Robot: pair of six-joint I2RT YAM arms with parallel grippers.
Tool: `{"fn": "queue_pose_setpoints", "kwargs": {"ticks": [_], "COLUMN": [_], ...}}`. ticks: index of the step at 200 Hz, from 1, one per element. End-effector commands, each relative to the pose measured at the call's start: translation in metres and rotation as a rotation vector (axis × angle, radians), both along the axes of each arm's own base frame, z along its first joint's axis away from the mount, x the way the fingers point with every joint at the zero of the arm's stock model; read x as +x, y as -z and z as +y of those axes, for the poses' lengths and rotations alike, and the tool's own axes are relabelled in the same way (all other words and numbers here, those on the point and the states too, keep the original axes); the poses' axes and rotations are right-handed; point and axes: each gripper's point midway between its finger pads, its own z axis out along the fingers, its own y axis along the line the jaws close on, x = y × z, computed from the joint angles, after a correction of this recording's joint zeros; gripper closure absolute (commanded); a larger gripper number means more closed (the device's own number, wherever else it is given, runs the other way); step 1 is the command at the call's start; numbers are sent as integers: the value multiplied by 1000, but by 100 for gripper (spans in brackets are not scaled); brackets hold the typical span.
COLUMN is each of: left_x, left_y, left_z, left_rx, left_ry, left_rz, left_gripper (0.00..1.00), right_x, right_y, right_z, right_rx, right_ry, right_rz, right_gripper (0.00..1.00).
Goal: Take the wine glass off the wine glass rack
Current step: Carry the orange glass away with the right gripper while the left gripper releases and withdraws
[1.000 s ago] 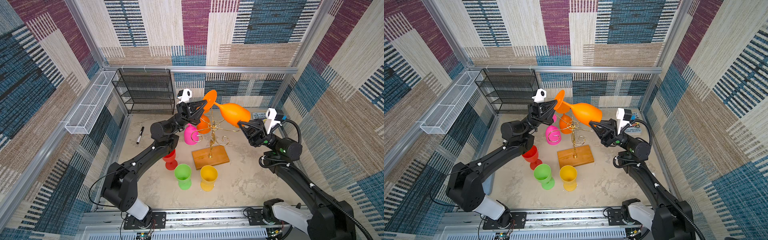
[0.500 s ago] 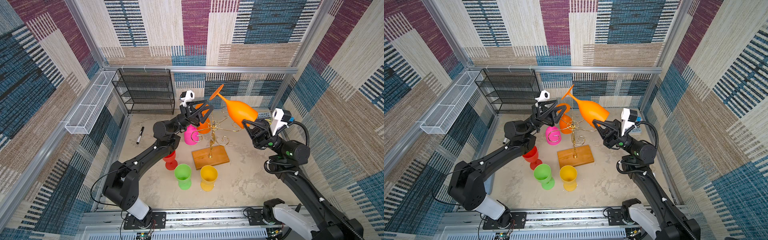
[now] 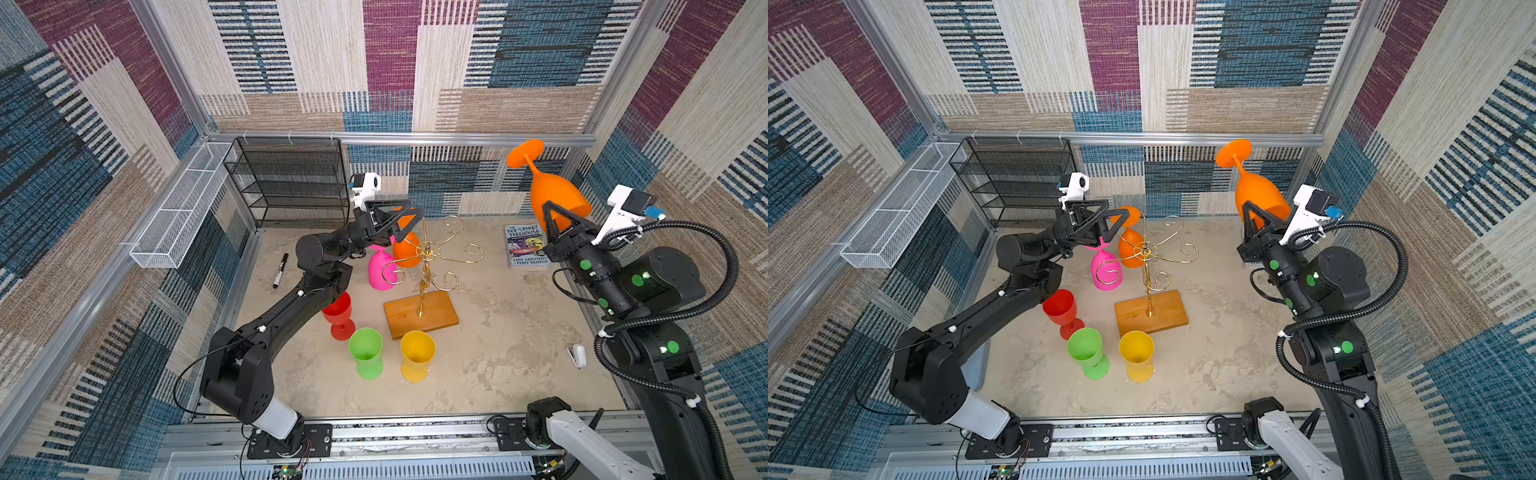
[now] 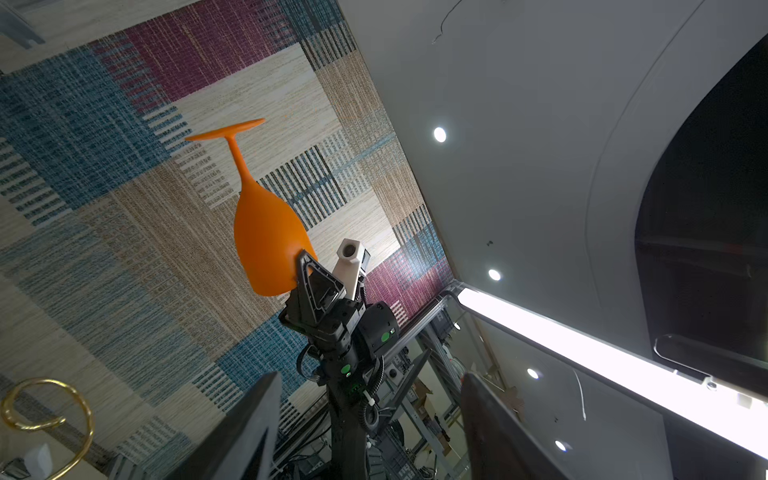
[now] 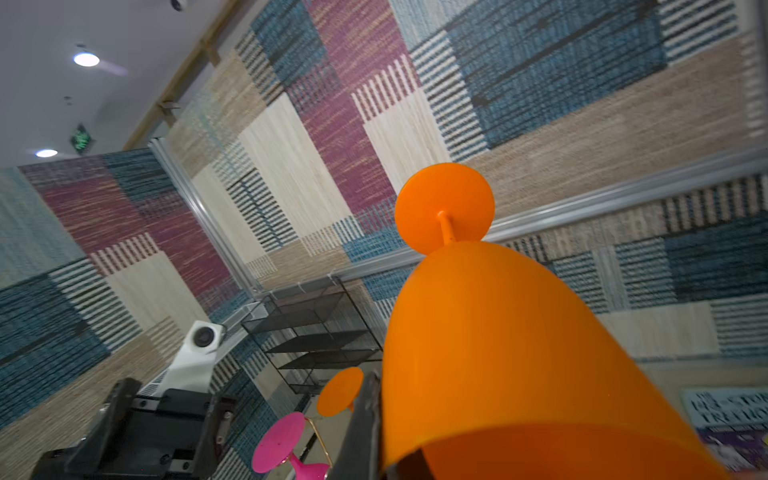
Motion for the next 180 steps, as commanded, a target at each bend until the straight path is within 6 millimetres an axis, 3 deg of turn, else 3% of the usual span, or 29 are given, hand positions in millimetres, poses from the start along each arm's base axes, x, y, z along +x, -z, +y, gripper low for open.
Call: {"fn": "queue_pose_setpoints", "kwargs": {"ticks": [1, 56, 84, 128, 180], "left_x": [3, -8, -25, -44, -42], "left_y": [16, 22, 24, 23, 33], "left_z": [-2, 28, 49, 68, 70], "left_rx": [124, 310, 422, 500, 523], "left_ry": [-67, -294, -448, -557, -567], "left_rz": [-68, -173, -261, -331, -326], "left_gripper": [29, 28, 26, 25, 25], "right_x": [-5, -21, -25, -37, -62], "right_y": [56, 114, 168, 255, 299], "right_z": [-19, -18, -14, 13, 41], "right_rx": [-65, -82, -127, -140, -230], "right_ry": [101, 86, 61, -107, -210], "right_rz": [251, 506, 692, 936, 1112], "right_gripper": [100, 100, 100, 100, 100]}}
